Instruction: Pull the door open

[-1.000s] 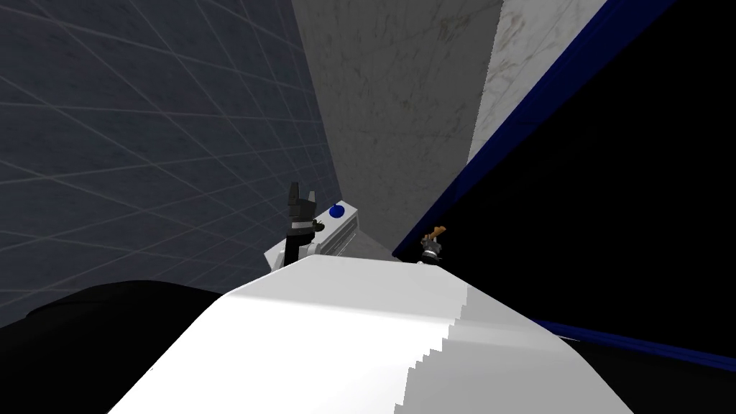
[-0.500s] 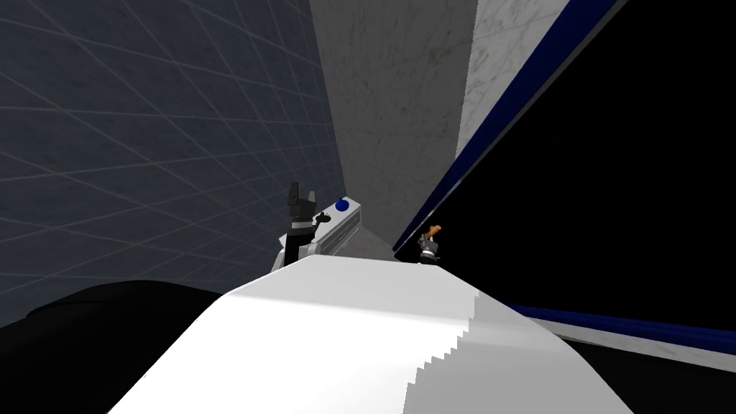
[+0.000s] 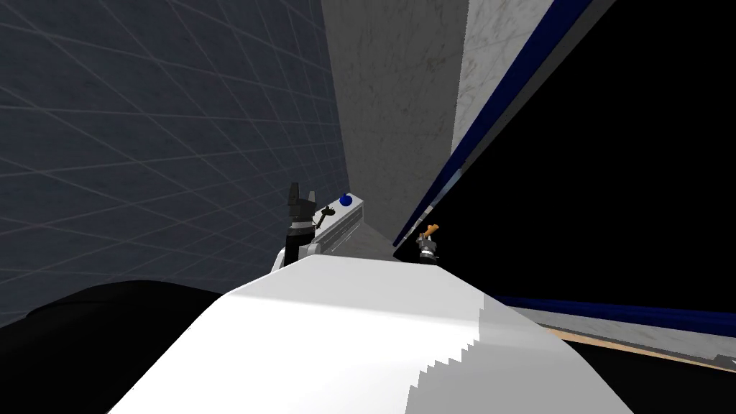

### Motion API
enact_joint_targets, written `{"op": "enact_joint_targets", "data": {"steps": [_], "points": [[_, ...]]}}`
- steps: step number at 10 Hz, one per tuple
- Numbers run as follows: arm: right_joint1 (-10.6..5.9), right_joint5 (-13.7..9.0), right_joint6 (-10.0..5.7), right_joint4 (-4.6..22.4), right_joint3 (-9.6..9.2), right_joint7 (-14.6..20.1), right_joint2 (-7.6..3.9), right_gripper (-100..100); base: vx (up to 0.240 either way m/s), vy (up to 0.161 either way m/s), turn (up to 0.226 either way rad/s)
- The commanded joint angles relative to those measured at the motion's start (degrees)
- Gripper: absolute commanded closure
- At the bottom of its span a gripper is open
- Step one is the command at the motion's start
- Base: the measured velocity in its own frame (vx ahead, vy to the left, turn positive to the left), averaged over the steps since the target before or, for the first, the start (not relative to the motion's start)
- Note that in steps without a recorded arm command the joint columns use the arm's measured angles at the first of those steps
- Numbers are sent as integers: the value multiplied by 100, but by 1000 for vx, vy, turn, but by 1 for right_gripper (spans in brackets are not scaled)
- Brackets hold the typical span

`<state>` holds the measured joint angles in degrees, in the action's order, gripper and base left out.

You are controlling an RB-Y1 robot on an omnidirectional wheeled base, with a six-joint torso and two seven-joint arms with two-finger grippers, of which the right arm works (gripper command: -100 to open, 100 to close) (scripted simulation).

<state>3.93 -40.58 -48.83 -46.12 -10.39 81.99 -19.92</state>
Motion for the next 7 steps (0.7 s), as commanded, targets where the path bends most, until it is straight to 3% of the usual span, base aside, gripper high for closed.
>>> {"op": "enact_joint_targets", "data": {"steps": [1, 6, 7], "points": [[56, 52, -17, -23, -123, 89, -40, 100, -234, -27, 78], [184, 199, -77, -165, -459, 341, -229, 100, -211, -4, 64], [145, 175, -62, -152, -405, 311, -224, 100, -109, -8, 28]]}}
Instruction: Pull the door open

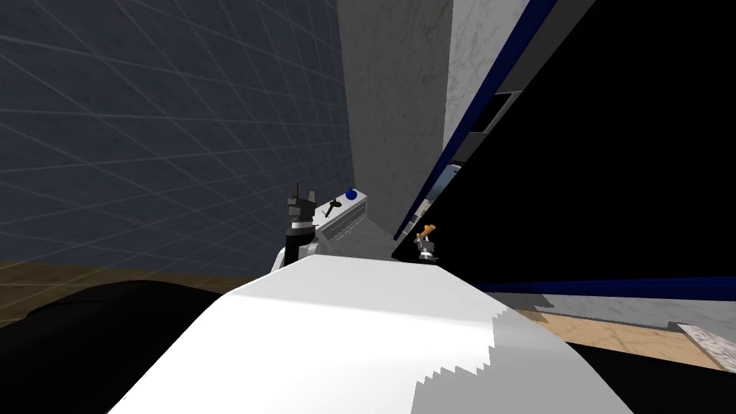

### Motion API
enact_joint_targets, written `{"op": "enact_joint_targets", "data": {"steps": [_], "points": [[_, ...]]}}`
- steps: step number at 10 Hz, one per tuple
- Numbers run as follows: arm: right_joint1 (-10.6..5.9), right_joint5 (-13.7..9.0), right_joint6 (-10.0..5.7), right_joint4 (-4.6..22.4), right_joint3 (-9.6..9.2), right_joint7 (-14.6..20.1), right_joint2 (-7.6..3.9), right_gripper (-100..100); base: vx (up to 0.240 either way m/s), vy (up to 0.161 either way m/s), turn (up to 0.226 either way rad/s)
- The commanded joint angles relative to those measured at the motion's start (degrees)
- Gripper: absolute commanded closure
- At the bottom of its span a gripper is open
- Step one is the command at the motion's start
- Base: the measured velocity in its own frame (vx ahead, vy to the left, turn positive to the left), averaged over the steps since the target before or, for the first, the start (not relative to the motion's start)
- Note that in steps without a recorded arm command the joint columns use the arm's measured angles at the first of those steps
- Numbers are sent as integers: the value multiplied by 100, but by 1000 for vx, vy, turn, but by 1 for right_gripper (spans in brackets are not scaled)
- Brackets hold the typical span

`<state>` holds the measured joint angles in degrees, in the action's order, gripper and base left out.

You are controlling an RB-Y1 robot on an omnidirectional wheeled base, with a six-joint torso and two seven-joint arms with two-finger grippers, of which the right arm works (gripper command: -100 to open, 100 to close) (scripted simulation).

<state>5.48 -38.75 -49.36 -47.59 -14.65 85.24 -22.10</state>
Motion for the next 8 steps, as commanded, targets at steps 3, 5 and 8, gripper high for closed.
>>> {"op": "enact_joint_targets", "data": {"steps": [3, 5, 8], "points": [[123, 107, -142, -56, -247, 237, -188, 100, -214, -25, 90], [209, 182, -242, -96, -421, 404, -321, 100, -241, -27, 125], [264, 222, -282, -168, -515, 483, -413, 100, -201, -9, 55]]}}
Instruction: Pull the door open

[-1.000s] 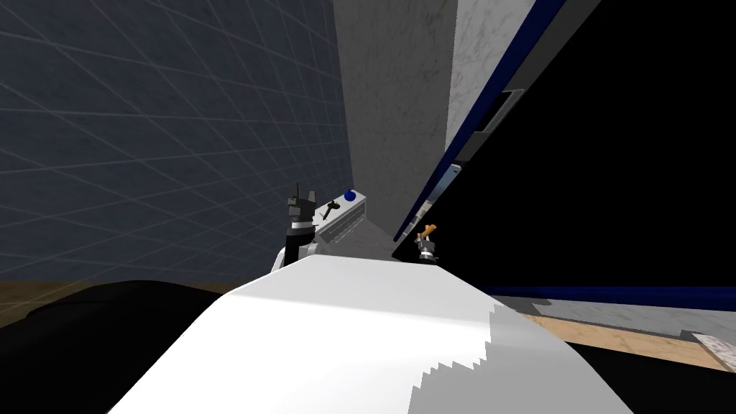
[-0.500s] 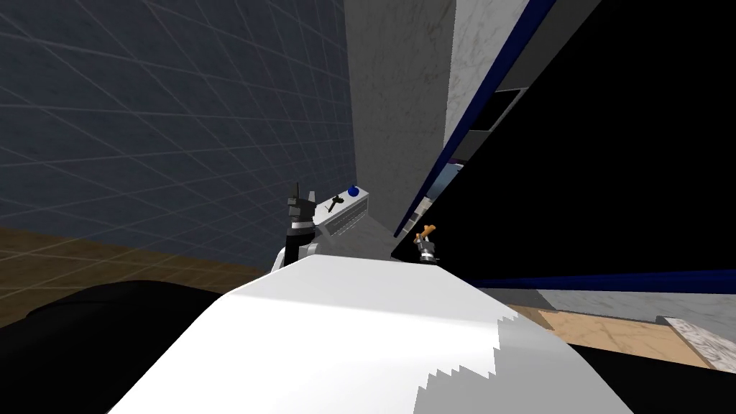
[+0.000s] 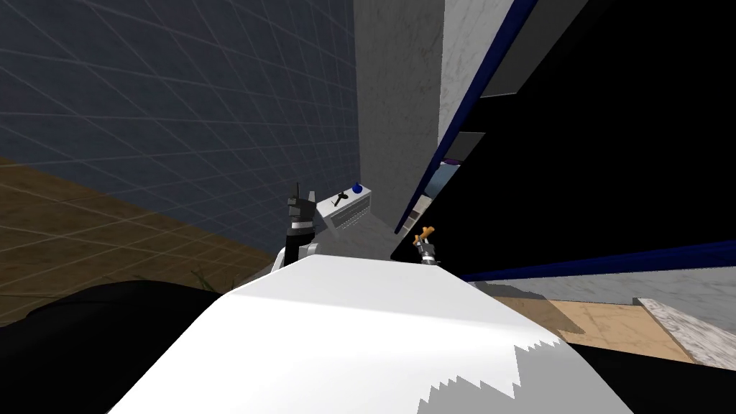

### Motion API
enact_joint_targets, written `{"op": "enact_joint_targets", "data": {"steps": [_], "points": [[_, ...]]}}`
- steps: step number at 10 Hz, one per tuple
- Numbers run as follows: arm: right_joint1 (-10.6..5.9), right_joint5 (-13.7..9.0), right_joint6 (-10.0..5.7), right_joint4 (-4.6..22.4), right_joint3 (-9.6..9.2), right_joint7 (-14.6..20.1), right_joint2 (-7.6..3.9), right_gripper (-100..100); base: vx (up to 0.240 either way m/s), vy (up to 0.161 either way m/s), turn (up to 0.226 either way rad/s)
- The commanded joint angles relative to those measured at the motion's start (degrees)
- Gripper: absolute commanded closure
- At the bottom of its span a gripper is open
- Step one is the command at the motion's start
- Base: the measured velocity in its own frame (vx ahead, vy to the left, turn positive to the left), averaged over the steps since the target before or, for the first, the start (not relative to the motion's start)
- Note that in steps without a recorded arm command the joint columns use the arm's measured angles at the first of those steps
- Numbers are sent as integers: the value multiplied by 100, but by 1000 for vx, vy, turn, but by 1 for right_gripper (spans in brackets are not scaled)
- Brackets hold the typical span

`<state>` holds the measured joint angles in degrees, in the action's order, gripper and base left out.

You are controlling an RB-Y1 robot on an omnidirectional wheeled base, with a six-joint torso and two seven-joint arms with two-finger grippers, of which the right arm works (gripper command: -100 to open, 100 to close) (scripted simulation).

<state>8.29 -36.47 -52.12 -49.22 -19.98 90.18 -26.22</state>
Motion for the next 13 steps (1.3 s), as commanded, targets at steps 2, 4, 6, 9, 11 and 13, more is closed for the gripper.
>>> {"op": "enact_joint_targets", "data": {"steps": [2, 4, 6, 9, 11, 13], "points": [[81, 58, -143, -8, -149, 135, -118, 100, -176, -20, 109], [154, 112, -274, -14, -285, 259, -226, 100, -221, -77, 106], [227, 164, -403, -21, -419, 381, -332, 100, -201, -38, 106], [260, 197, -478, -26, -502, 452, -397, 100, -155, -45, 70], [324, 260, -633, 24, -617, 574, -479, 100, -184, -38, 138], [388, 324, -816, 81, -729, 709, -581, 100, -265, -43, 137]]}}
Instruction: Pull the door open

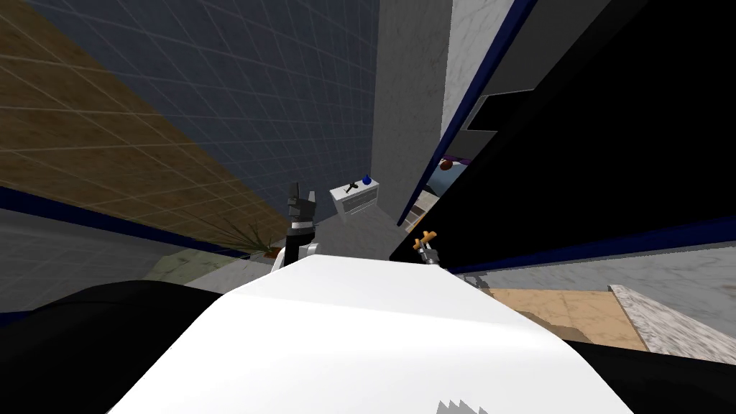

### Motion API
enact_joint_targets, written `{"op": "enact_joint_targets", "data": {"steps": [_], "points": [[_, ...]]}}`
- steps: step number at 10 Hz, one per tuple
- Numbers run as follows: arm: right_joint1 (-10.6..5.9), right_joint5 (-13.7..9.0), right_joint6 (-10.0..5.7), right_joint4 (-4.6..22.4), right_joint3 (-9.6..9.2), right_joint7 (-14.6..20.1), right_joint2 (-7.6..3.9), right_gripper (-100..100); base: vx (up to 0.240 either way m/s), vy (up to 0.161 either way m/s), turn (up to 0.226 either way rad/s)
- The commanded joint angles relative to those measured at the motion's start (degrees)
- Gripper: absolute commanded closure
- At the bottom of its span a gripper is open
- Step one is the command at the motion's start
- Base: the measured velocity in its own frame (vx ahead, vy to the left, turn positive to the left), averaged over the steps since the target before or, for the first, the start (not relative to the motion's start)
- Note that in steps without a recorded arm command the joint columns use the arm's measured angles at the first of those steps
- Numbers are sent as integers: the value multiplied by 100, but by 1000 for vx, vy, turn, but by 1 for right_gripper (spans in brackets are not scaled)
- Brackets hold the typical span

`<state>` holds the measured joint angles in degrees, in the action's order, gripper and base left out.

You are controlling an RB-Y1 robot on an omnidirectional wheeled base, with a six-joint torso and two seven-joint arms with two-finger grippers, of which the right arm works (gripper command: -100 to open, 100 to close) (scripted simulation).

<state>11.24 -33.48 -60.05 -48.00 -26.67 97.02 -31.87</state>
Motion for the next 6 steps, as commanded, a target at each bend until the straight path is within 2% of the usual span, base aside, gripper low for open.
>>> {"op": "enact_joint_targets", "data": {"steps": [1, 3, 4, 5, 6], "points": [[119, 51, -97, -18, -105, 80, -58, 100, -210, -58, 113], [172, 104, -249, 29, -197, 192, -144, 100, -181, -65, 122], [185, 117, -286, 41, -220, 219, -165, 100, -169, -78, 96], [185, 98, -210, -25, -191, 181, -161, 100, -70, -33, 29], [194, 124, -294, 31, -249, 234, -184, 100, -134, -40, 156]]}}
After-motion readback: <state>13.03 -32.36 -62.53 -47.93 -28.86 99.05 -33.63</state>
